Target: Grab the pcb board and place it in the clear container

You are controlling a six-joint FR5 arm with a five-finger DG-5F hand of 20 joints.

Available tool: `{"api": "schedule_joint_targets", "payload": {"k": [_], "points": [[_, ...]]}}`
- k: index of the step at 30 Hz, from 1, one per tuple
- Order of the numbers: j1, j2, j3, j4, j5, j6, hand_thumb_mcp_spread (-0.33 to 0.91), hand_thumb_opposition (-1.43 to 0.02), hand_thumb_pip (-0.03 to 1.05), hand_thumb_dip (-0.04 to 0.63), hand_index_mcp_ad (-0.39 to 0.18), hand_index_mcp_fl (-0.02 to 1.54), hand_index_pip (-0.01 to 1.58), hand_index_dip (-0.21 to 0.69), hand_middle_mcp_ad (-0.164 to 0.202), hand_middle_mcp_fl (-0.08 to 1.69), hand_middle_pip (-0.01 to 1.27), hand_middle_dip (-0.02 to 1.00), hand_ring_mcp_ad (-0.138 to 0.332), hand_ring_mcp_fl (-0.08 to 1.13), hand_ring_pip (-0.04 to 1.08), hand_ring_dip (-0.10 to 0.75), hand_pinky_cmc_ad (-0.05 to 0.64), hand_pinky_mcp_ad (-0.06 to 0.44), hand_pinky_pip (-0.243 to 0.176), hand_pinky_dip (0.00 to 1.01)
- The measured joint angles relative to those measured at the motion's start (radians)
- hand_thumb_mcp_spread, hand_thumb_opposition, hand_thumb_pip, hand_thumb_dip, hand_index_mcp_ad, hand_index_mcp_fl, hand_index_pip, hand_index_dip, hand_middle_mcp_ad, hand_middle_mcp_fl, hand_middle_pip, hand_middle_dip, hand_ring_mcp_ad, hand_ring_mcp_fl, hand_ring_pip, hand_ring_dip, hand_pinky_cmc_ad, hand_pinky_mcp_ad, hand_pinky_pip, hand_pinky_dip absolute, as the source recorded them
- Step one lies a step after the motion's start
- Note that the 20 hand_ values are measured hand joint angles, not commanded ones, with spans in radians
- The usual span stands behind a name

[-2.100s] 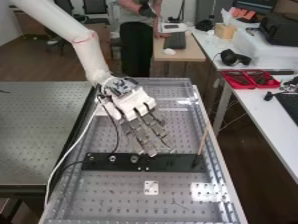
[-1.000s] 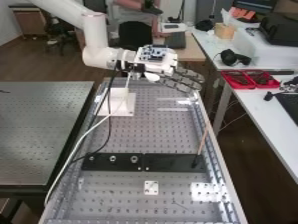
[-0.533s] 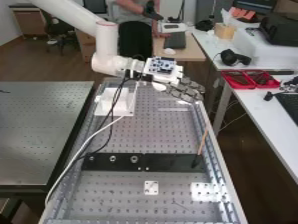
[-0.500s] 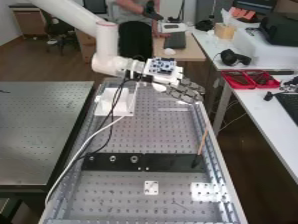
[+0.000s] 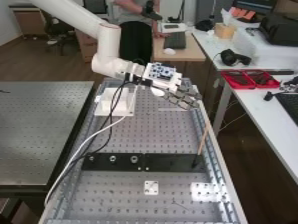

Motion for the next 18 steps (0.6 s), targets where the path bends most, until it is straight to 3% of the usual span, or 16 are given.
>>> {"api": "schedule_joint_targets", "payload": {"k": [9,18], "points": [[0.001,0.026,-0.03,0.017,0.014,-0.008,0.61,-0.84,0.34,0.234,-0.136,0.43,0.97,0.269,0.024,0.09,0.13,0.17,0.175,0.05,0.1,0.058,0.295,0.143,-0.042,0.2],[-0.006,0.163,-0.13,0.082,0.007,-0.068,0.58,-0.79,0.33,0.236,-0.136,0.41,0.95,0.257,0.026,0.09,0.13,0.17,0.176,0.03,0.1,0.058,0.295,0.14,-0.042,0.2]]}}
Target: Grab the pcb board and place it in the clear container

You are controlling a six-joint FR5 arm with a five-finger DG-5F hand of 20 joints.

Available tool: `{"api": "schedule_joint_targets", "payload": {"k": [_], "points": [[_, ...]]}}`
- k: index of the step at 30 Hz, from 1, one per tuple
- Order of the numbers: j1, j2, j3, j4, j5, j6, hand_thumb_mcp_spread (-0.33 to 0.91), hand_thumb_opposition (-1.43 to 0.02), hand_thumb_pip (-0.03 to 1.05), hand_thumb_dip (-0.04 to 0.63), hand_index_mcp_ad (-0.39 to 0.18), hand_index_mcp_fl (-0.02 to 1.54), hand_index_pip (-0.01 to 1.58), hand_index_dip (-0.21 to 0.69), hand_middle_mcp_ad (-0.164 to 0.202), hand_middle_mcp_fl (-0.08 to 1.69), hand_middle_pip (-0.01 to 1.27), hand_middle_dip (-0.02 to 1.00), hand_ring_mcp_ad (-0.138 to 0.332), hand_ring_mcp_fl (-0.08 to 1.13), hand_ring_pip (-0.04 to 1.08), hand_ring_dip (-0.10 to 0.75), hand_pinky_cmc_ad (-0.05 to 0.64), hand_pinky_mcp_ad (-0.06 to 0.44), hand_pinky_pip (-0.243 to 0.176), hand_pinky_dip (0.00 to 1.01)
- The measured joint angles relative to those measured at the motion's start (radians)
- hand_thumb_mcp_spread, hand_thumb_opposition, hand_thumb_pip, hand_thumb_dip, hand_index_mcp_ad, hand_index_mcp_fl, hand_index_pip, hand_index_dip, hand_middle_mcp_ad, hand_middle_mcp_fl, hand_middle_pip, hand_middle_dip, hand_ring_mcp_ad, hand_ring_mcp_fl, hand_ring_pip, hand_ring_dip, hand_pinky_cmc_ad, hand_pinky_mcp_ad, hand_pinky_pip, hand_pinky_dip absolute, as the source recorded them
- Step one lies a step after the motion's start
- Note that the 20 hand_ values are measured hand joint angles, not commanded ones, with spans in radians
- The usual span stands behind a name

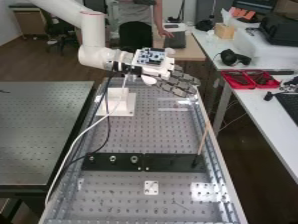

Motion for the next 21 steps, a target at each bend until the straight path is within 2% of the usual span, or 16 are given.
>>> {"api": "schedule_joint_targets", "payload": {"k": [2,5,9,17,21], "points": [[-0.005,0.048,-0.029,0.003,-0.008,-0.02,0.56,-0.77,0.29,0.23,-0.136,0.41,0.78,0.25,0.026,0.08,0.13,0.17,0.176,0.03,0.1,0.058,0.298,0.143,-0.042,0.2],[-0.011,0.11,-0.063,0.001,-0.016,-0.057,0.53,-0.76,0.29,0.225,-0.136,0.42,0.54,0.246,0.026,0.08,0.13,0.17,0.176,0.03,0.1,0.058,0.295,0.145,-0.042,0.21],[-0.018,0.182,-0.098,-0.009,-0.023,-0.105,0.51,-0.74,0.29,0.192,-0.136,0.48,0.32,0.253,0.026,0.09,0.13,0.17,0.176,0.02,0.1,0.058,0.295,0.145,-0.045,0.23],[-0.049,0.338,-0.161,-0.071,-0.056,-0.174,0.52,-0.73,0.29,0.188,-0.136,0.53,0.15,0.288,0.026,0.11,0.13,0.17,0.176,0.02,0.1,0.058,0.295,0.143,-0.044,0.26],[-0.088,0.408,-0.178,-0.148,-0.113,-0.207,0.5,-0.73,0.29,0.183,-0.136,0.54,0.13,0.312,0.026,0.11,0.13,0.17,0.176,0.02,0.1,0.058,0.298,0.143,-0.047,0.26]]}}
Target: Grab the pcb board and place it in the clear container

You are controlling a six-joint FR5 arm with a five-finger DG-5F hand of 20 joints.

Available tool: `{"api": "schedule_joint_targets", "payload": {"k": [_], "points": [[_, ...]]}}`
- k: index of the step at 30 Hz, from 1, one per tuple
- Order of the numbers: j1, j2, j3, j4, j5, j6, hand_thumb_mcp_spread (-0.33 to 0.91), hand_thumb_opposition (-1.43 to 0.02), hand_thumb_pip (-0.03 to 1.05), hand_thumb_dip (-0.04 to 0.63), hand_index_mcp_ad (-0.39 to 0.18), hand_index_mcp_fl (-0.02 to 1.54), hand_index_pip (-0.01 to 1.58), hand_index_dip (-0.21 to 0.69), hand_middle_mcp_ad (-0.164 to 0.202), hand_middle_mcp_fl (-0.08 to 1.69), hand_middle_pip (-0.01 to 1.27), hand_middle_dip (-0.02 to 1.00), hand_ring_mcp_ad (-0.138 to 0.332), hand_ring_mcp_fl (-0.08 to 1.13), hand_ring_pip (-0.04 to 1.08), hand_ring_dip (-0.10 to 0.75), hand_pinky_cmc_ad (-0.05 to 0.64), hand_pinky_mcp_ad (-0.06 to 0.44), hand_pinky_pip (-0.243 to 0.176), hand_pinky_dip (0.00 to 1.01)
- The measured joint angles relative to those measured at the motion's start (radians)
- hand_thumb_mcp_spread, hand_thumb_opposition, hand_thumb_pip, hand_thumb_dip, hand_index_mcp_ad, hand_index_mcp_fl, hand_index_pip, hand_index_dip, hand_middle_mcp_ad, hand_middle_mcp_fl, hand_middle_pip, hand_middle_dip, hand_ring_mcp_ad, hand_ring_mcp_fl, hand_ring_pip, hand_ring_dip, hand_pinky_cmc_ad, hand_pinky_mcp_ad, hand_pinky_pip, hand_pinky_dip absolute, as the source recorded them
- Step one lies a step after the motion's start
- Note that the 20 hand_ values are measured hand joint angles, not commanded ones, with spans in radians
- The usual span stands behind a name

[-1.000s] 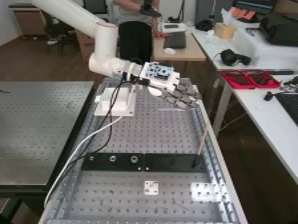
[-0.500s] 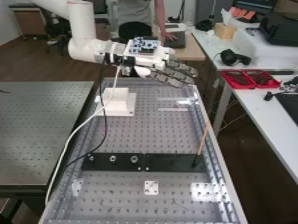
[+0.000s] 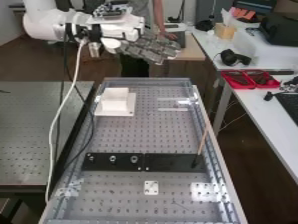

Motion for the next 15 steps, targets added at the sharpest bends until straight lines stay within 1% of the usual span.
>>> {"api": "schedule_joint_targets", "payload": {"k": [2,7,11,12,13,14,15], "points": [[-0.013,0.019,-0.006,-0.021,-0.022,-0.017,0.5,-0.73,0.29,0.183,-0.136,0.53,0.12,0.328,0.026,0.11,0.13,0.17,0.176,0.02,0.1,0.058,0.298,0.143,-0.047,0.26],[-0.022,0.058,-0.019,-0.023,-0.025,-0.062,0.5,-0.73,0.29,0.183,-0.136,0.55,0.1,0.328,0.026,0.11,0.13,0.17,0.176,0.01,0.1,0.058,0.298,0.152,-0.044,0.26],[-0.027,0.078,-0.031,-0.019,-0.033,-0.071,0.5,-0.73,0.29,0.182,-0.136,0.55,0.1,0.323,0.028,0.12,0.13,0.17,0.18,0.01,0.1,0.058,0.298,0.15,-0.044,0.26],[-0.027,0.08,-0.032,-0.021,-0.035,-0.071,0.5,-0.73,0.29,0.182,-0.136,0.55,0.1,0.333,0.028,0.12,0.13,0.17,0.182,0.01,0.1,0.058,0.298,0.15,-0.044,0.26],[-0.028,0.081,-0.033,-0.022,-0.038,-0.07,0.5,-0.73,0.29,0.18,-0.136,0.55,0.1,0.333,0.028,0.12,0.13,0.17,0.182,0.01,0.1,0.058,0.298,0.166,-0.044,0.26],[-0.03,0.085,-0.035,-0.023,-0.043,-0.07,0.5,-0.73,0.29,0.183,-0.136,0.55,0.1,0.333,0.028,0.12,0.13,0.17,0.182,0.01,0.1,0.058,0.298,0.162,-0.044,0.26],[-0.031,0.086,-0.036,-0.023,-0.046,-0.07,0.5,-0.73,0.29,0.183,-0.136,0.55,0.1,0.333,0.028,0.12,0.13,0.17,0.182,0.01,0.1,0.058,0.298,0.173,-0.044,0.26]]}}
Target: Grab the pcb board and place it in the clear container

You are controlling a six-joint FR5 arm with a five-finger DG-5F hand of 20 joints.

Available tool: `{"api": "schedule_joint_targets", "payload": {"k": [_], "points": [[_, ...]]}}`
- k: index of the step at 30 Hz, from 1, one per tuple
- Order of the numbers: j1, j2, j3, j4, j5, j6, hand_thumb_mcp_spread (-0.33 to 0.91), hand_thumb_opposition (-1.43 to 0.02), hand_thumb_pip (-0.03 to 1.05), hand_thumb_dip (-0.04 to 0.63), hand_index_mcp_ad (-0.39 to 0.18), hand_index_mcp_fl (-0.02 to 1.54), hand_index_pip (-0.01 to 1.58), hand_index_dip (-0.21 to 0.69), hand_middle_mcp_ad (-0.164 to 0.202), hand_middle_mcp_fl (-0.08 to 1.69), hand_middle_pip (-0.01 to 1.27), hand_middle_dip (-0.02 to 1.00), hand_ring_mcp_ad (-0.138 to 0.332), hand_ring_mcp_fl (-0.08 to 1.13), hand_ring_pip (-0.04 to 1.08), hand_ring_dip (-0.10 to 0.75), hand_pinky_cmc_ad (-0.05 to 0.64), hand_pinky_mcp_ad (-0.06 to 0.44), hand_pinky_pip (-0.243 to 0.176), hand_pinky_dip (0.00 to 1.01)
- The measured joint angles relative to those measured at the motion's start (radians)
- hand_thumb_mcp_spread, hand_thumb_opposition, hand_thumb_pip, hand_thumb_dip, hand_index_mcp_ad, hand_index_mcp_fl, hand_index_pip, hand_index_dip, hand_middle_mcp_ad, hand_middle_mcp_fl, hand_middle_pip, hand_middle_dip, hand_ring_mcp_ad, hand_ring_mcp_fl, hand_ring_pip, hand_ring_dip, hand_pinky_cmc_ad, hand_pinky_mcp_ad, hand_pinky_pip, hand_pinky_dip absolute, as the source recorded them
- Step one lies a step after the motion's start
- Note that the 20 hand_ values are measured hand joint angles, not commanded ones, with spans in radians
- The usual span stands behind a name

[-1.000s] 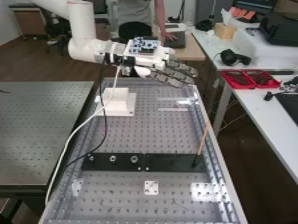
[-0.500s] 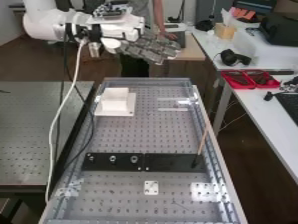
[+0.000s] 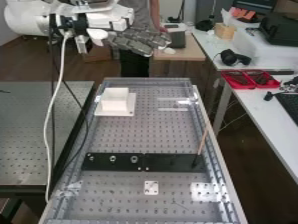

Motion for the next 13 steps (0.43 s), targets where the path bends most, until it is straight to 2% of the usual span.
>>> {"api": "schedule_joint_targets", "payload": {"k": [7,13], "points": [[-0.023,0.009,-0.018,-0.004,-0.03,0.011,0.47,-0.73,0.32,0.187,-0.136,0.55,0.1,0.333,0.028,0.13,0.13,0.17,0.18,0.01,0.1,0.058,0.298,0.216,-0.047,0.26],[-0.016,0.019,-0.031,0.003,-0.033,-0.002,0.45,-0.73,0.33,0.178,-0.136,0.55,0.1,0.333,0.028,0.13,0.13,0.17,0.176,0.01,0.1,0.058,0.298,0.216,-0.047,0.28]]}}
